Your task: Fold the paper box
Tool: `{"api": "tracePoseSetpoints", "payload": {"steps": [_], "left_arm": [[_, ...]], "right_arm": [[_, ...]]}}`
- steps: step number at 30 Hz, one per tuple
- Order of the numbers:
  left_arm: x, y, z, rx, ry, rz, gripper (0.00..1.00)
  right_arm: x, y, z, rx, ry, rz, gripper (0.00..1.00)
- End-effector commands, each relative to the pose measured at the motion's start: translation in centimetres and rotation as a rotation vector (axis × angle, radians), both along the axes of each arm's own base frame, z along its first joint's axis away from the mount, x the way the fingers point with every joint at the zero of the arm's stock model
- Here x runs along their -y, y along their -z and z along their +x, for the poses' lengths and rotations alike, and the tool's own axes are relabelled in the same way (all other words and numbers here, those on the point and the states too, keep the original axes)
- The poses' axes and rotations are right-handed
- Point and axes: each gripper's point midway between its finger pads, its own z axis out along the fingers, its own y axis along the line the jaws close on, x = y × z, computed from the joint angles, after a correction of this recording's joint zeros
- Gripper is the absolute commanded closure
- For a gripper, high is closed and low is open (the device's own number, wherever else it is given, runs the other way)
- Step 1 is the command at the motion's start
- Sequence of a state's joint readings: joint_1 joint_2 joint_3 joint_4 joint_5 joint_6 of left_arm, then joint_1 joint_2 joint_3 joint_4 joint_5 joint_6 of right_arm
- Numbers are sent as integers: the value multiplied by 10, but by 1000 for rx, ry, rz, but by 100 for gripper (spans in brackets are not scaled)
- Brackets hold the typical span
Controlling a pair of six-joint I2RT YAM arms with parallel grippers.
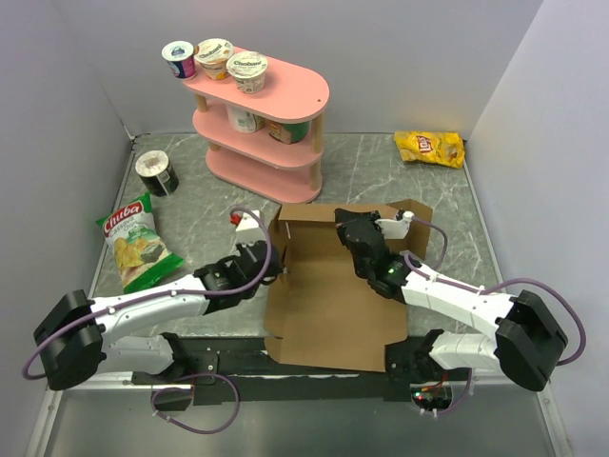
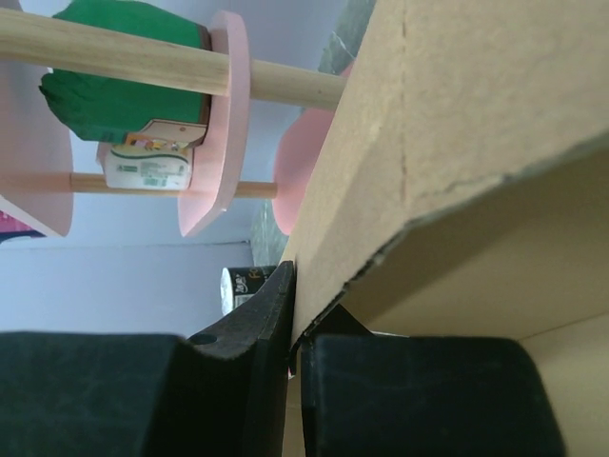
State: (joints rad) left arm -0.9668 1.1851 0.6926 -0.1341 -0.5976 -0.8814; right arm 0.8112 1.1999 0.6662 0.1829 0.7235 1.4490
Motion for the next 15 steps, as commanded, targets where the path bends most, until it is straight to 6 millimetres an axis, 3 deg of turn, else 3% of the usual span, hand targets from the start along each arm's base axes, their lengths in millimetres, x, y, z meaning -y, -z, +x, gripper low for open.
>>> {"api": "tracePoseSetpoints", "payload": {"steps": [1, 4, 6, 9, 15], "left_arm": [[35, 16, -22, -33, 101, -43, 99], [40, 28, -31, -49, 149, -42, 97], [49, 26, -34, -24, 191, -82, 95], [51, 24, -35, 2, 225, -85, 82], [36, 5, -36, 93, 237, -81, 45]], "right_arm": [[6, 46, -18, -119, -62, -184, 89], [7, 46, -18, -118, -64, -190, 89], [7, 48, -19, -122, -65, -191, 89], [9, 52, -20, -126, -62, -196, 89], [17, 54, -24, -92, -67, -215, 93]]}}
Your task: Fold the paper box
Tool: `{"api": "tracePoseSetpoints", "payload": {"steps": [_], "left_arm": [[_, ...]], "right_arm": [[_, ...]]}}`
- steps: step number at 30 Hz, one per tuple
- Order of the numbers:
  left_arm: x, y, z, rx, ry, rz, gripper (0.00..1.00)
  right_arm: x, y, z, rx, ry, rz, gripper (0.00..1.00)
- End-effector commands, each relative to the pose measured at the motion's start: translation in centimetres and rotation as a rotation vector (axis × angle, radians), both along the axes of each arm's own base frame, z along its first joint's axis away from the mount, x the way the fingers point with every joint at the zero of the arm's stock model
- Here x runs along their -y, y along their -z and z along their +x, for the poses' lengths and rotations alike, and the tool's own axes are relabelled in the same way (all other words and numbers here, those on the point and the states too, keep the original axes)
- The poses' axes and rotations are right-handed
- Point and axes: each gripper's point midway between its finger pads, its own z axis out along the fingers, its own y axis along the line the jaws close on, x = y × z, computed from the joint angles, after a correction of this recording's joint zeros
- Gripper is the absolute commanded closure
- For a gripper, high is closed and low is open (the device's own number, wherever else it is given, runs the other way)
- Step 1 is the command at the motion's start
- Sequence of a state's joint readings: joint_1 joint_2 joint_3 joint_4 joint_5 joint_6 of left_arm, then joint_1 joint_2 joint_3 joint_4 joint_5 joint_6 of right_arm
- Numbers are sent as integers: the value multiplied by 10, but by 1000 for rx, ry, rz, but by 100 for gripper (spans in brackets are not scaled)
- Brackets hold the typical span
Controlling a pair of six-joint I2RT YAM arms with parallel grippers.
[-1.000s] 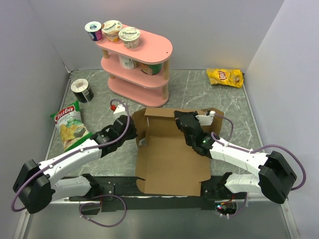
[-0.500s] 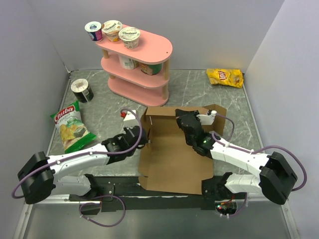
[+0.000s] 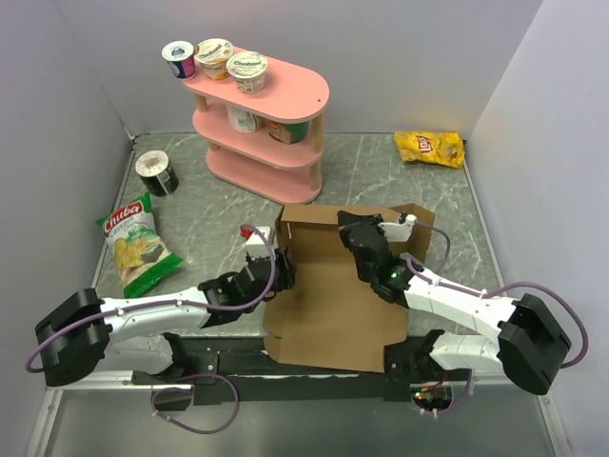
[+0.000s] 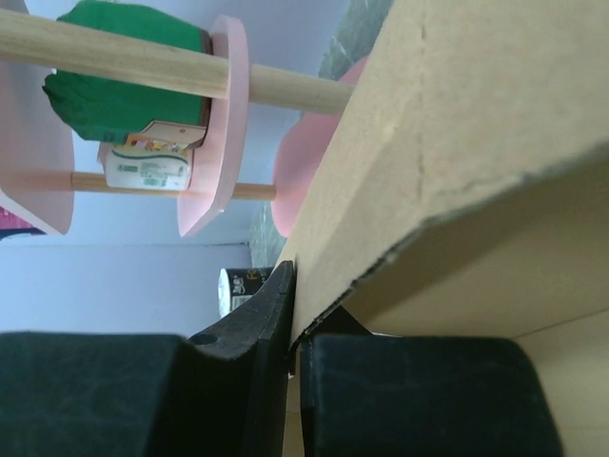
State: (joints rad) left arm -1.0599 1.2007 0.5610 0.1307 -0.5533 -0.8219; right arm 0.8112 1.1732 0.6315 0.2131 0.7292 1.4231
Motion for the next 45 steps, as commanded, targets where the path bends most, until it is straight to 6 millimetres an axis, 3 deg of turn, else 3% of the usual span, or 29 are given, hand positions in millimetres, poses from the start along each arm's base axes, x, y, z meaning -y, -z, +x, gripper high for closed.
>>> {"api": "tracePoseSetpoints", "payload": {"steps": [1, 6, 8, 10, 14, 20, 22, 25, 26, 28, 29, 32, 35, 39, 45], "left_arm": [[-3, -9, -14, 40, 82, -7, 34], [-28, -21, -19, 79, 71, -31, 12], [-29, -32, -25, 114, 135, -65, 2], [-29, -45, -26, 161, 198, -83, 4], [-30, -88, -32, 278, 297, -170, 4], [-62, -148, -6, 453, 230, -304, 4], [-74, -154, 8, 456, 172, -309, 4], [-91, -134, 38, 381, 37, -250, 4], [-93, -113, 48, 318, 7, -203, 4], [-100, -92, 60, 265, -48, -151, 4], [-99, -74, 65, 219, -58, -122, 4], [-90, -43, 69, 153, -22, -75, 1], [-75, -31, 67, 146, 52, -62, 1], [-48, -34, 54, 179, 155, -49, 1], [-32, -26, 41, 188, 238, -43, 1]], "right_arm": [[13, 51, -22, -98, -60, -203, 94], [21, 49, -24, -76, -57, -224, 96], [24, 48, -26, -71, -55, -222, 97], [27, 50, -27, -73, -51, -227, 97], [29, 53, -28, -81, -47, -224, 97], [31, 53, -29, -82, -47, -223, 97], [32, 50, -28, -77, -46, -224, 97], [32, 49, -29, -75, -45, -219, 97], [32, 50, -29, -74, -45, -220, 97], [33, 49, -28, -74, -42, -221, 97], [32, 48, -28, -73, -45, -219, 97], [32, 48, -28, -72, -47, -217, 97], [31, 48, -27, -74, -49, -221, 96], [29, 50, -26, -80, -56, -225, 96], [24, 51, -24, -83, -69, -221, 97]]}}
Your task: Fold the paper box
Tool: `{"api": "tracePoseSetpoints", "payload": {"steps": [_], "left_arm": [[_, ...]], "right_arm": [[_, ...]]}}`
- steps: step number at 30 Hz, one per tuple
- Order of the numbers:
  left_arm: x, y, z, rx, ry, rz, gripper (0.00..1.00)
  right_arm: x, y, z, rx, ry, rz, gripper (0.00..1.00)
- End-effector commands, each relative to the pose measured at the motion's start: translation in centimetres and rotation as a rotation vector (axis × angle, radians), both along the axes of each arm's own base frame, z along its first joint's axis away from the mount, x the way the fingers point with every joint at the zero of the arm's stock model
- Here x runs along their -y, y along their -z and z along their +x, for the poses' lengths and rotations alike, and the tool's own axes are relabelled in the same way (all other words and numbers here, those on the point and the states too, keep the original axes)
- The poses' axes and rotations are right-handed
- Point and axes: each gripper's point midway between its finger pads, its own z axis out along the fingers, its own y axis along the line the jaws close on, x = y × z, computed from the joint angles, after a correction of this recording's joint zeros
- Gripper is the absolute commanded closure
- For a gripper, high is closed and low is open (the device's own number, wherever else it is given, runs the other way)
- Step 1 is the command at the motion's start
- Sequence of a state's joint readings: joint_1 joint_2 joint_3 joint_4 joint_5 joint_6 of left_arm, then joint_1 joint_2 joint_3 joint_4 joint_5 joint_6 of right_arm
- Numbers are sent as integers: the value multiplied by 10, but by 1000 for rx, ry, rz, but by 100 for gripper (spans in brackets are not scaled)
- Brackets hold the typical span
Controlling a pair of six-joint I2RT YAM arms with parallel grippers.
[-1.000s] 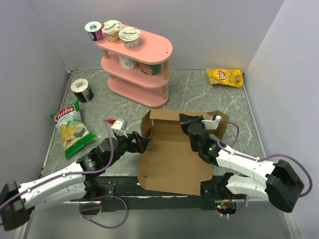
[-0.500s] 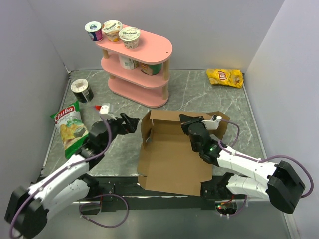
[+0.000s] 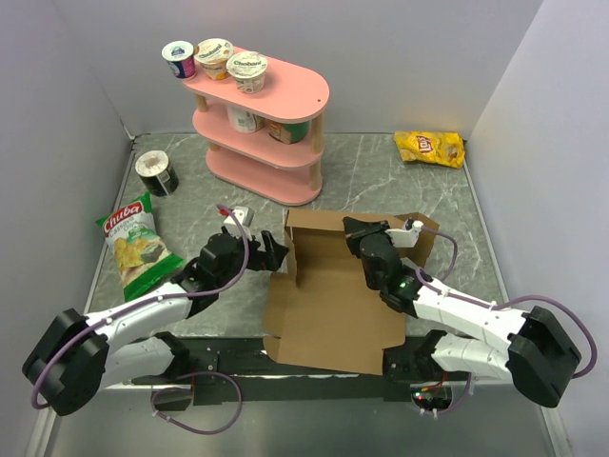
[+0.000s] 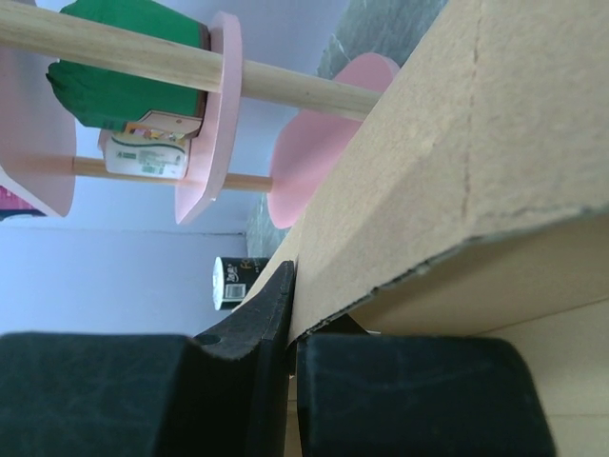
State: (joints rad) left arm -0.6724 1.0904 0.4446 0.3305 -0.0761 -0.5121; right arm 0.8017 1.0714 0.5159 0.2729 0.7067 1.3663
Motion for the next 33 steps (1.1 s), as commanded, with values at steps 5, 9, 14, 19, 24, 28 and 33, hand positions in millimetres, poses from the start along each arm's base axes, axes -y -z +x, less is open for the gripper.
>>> {"api": "tracePoseSetpoints", "payload": {"steps": [5, 9, 14, 19, 24, 28, 33], "left_arm": [[22, -4, -6, 88, 91, -41, 1], [27, -10, -4, 144, 90, -70, 1], [37, -16, -3, 215, 102, -86, 2], [41, -18, 4, 255, 89, -88, 2], [39, -19, 15, 293, 51, -63, 1], [43, -23, 24, 332, 43, -45, 3], [56, -18, 29, 348, 84, 20, 14]], "right_arm": [[6, 46, -10, -115, -49, -205, 97], [6, 45, -10, -113, -50, -206, 96], [5, 46, -10, -115, -53, -208, 96], [5, 46, -9, -117, -55, -213, 97], [4, 47, -9, -118, -59, -219, 96], [2, 48, -9, -117, -68, -219, 96], [0, 47, -9, -118, -75, -216, 97]]}}
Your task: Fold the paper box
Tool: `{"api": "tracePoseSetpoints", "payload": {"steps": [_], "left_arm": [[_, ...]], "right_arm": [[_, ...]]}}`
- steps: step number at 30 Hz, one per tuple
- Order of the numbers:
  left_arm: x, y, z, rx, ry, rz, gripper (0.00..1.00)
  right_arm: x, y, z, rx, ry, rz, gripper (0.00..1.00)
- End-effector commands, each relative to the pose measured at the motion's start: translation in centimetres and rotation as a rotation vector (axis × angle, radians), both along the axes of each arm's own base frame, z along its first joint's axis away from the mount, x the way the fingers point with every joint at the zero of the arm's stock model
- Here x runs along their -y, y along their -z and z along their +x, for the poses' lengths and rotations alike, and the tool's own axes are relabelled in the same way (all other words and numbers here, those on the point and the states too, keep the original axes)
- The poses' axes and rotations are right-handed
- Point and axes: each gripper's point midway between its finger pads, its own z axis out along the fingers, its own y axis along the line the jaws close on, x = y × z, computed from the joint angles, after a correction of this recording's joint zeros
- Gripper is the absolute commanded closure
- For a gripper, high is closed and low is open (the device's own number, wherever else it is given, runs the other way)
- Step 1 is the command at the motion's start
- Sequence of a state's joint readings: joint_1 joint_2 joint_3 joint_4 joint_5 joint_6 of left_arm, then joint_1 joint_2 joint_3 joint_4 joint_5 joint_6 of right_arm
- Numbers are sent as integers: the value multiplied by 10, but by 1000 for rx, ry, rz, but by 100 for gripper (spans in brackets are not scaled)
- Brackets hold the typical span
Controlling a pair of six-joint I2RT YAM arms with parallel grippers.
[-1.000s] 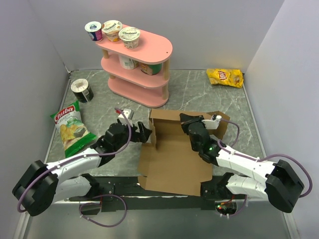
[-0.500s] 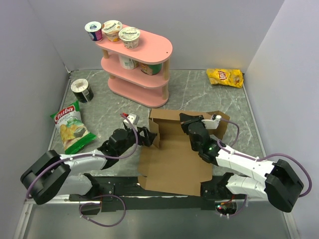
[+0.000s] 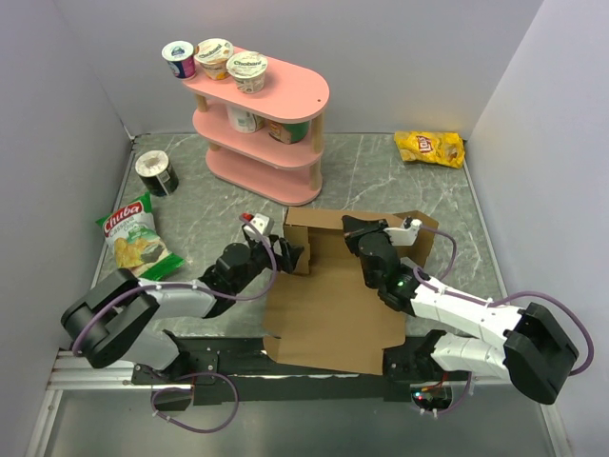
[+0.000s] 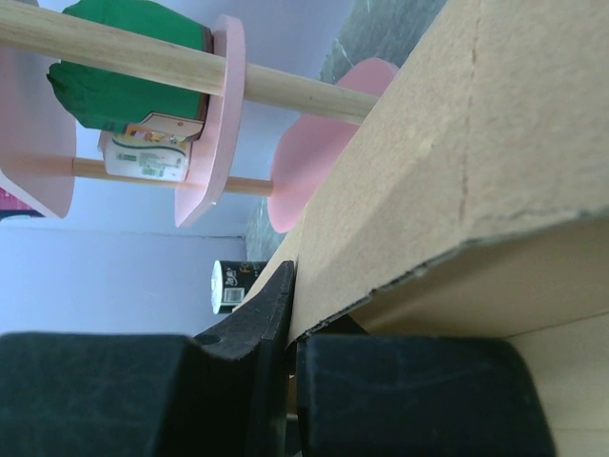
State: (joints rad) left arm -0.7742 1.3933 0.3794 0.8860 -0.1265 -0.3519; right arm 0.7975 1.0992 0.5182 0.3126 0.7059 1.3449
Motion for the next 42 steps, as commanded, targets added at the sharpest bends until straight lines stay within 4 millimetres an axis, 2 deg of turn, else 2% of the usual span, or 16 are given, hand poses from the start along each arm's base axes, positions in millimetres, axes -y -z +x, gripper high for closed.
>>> {"api": "tracePoseSetpoints", "payload": {"steps": [1, 3, 9, 17, 22, 29, 35, 40, 42], "left_arm": [[14, -25, 17, 108, -11, 19, 14], [18, -19, 13, 110, -1, 54, 16], [14, -10, 16, 105, -53, 102, 23], [8, 2, 15, 107, -67, 162, 27], [6, 10, 14, 105, -62, 194, 30], [0, 21, 13, 84, -80, 222, 30], [2, 26, 15, 81, -90, 257, 32], [-2, 30, 13, 68, -102, 265, 32], [-4, 30, 13, 66, -114, 260, 32]], "right_arm": [[3, 45, -13, -125, -72, -203, 97], [4, 42, -13, -123, -70, -206, 97], [5, 34, -13, -133, -60, -206, 97], [7, 22, -14, -122, -57, -200, 97], [8, 22, -15, -123, -56, -196, 96], [9, 16, -16, -115, -54, -189, 96], [9, 16, -16, -125, -52, -186, 96], [11, 2, -14, -100, -40, -185, 96], [13, 5, -16, -115, -41, -202, 96]]}}
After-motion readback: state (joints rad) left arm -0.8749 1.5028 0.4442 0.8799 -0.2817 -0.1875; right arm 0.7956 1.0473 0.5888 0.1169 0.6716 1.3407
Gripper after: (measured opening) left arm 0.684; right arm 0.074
